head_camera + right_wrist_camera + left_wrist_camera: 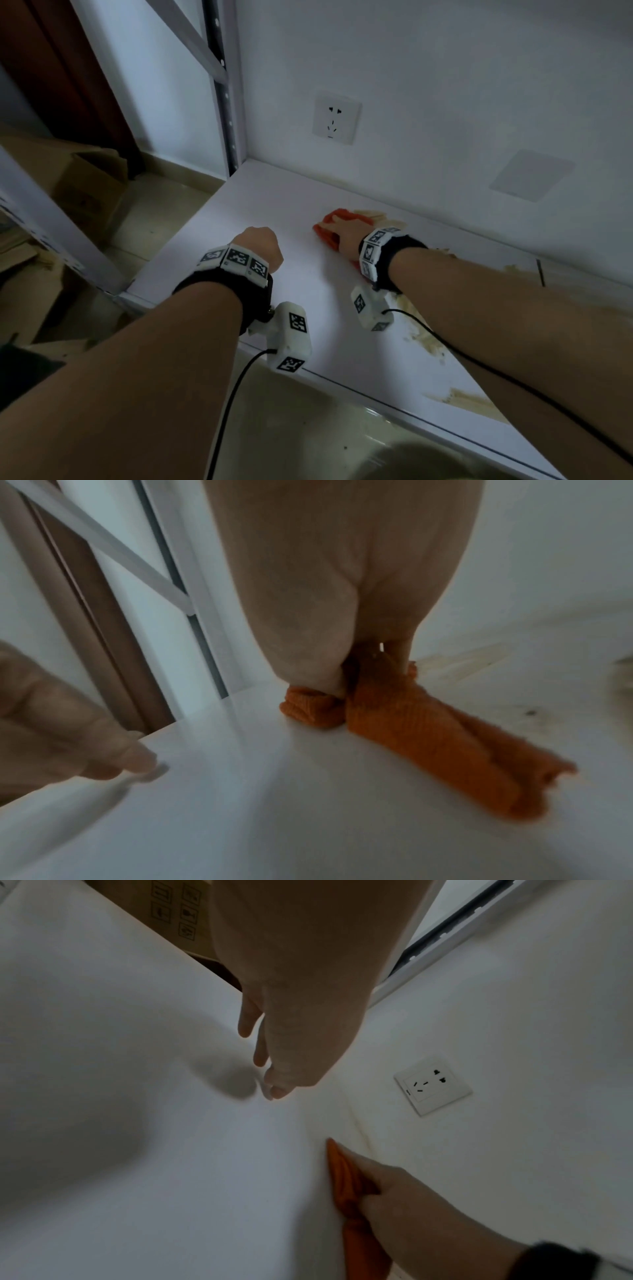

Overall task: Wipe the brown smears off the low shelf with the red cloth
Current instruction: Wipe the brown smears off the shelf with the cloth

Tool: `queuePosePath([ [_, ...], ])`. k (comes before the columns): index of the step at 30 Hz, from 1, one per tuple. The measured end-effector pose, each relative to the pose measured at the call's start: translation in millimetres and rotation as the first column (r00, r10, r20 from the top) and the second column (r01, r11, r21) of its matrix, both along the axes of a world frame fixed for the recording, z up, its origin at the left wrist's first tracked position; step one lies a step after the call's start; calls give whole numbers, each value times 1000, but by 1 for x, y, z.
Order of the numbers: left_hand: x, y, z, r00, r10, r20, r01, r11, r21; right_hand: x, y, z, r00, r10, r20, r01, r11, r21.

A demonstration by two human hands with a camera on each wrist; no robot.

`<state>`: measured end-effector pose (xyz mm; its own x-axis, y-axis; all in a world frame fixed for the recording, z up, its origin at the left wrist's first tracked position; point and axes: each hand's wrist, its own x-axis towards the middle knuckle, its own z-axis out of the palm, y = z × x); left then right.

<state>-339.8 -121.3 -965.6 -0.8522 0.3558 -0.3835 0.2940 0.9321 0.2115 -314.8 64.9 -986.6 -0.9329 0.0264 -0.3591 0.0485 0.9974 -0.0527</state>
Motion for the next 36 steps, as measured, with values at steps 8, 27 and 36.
queuePosePath([
  [8, -3, 7, -4, 1000, 7, -26, -4, 997, 83, 42, -17, 0, 999, -17, 37, 22, 992, -127],
  [27, -6, 7, -9, 998, -2, -62, 3, 1000, 23, 26, 14, 9, 999, -51, 3, 51, 998, 39],
  [36, -5, 5, -11, 998, 46, -47, -45, 999, 13, 20, -23, 12, 991, 129, 47, -122, 985, -118],
])
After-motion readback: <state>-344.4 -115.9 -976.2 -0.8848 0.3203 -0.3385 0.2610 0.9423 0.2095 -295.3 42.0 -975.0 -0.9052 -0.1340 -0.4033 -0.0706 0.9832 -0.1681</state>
